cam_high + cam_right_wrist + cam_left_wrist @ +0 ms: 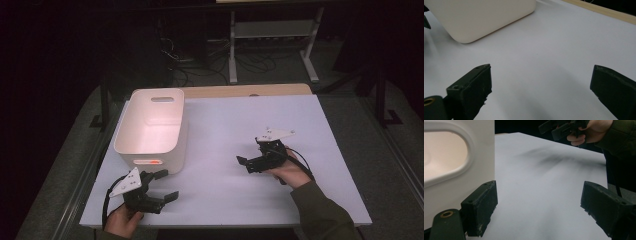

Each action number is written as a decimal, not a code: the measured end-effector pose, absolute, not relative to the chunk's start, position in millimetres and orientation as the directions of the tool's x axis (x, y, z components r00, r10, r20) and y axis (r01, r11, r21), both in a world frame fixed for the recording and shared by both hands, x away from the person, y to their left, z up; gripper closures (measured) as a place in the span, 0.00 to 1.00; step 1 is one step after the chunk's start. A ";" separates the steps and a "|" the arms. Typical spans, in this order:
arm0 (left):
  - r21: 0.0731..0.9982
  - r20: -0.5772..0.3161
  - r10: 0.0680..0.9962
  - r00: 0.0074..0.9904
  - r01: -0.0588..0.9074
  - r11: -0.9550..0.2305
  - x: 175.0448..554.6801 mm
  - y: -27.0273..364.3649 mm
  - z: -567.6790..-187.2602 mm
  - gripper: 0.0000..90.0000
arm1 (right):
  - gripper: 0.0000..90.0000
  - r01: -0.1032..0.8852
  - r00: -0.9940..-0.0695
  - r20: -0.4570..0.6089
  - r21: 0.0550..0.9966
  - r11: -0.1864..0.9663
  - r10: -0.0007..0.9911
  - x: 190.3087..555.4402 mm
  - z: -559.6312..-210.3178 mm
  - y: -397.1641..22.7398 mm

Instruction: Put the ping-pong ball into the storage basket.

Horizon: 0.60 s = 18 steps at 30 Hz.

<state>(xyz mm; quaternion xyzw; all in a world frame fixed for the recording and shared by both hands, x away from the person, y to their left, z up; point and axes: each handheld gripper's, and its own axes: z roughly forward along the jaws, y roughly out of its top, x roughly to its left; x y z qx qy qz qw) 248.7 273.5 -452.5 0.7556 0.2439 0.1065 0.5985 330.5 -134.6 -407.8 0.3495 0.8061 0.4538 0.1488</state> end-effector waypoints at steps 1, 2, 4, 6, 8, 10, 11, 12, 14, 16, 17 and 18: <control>0.957 -0.131 0.496 0.858 0.241 -0.164 248.7 273.5 -452.5 0.15 | 0.03 0.425 -0.711 0.075 0.838 0.343 0.700 329.9 -408.4 -135.9; 0.957 -0.130 0.496 0.858 0.240 -0.165 248.7 273.5 -452.5 0.15 | 0.03 0.427 -0.709 0.075 0.837 0.342 0.701 328.8 -408.9 -137.7; 0.956 -0.131 0.496 0.858 0.241 -0.165 248.7 273.5 -452.5 0.15 | 0.03 0.428 -0.704 0.078 0.839 0.335 0.706 326.2 -410.2 -141.5; 0.957 -0.131 0.496 0.858 0.241 -0.164 248.7 273.6 -452.5 0.15 | 0.03 0.432 -0.699 0.081 0.839 0.330 0.710 323.5 -411.5 -146.1; 0.956 -0.131 0.497 0.858 0.241 -0.165 248.7 273.5 -452.5 0.15 | 0.03 0.435 -0.692 0.085 0.841 0.320 0.717 320.6 -413.0 -151.3; 0.956 -0.131 0.497 0.858 0.242 -0.165 248.7 273.4 -452.5 0.15 | 0.03 0.438 -0.682 0.094 0.846 0.303 0.725 317.6 -414.5 -157.0; 0.956 -0.131 0.497 0.858 0.242 -0.165 248.7 273.4 -452.5 0.15 | 0.03 0.438 -0.682 0.094 0.846 0.303 0.725 317.6 -414.5 -157.0; 0.956 -0.130 0.497 0.858 0.242 -0.167 248.8 273.6 -452.5 0.15 | 0.03 0.440 -0.679 0.096 0.847 0.299 0.728 316.4 -415.0 -158.9; 0.956 -0.132 0.498 0.857 0.243 -0.165 248.9 273.5 -452.5 0.15 | 0.02 0.441 -0.667 0.094 0.849 0.291 0.739 311.3 -417.5 -165.7; 0.956 -0.131 0.498 0.858 0.242 -0.167 249.0 273.5 -452.5 0.15 | 0.02 0.443 -0.664 0.095 0.849 0.288 0.742 309.7 -418.0 -167.6; 0.956 -0.131 0.498 0.857 0.243 -0.166 249.0 273.4 -452.5 0.15 | 0.02 0.444 -0.661 0.096 0.850 0.284 0.744 308.3 -418.4 -169.3; 0.956 -0.131 0.498 0.857 0.243 -0.166 248.9 273.4 -452.5 0.15 | 0.02 0.442 -0.658 0.094 0.852 0.281 0.747 305.9 -418.9 -171.7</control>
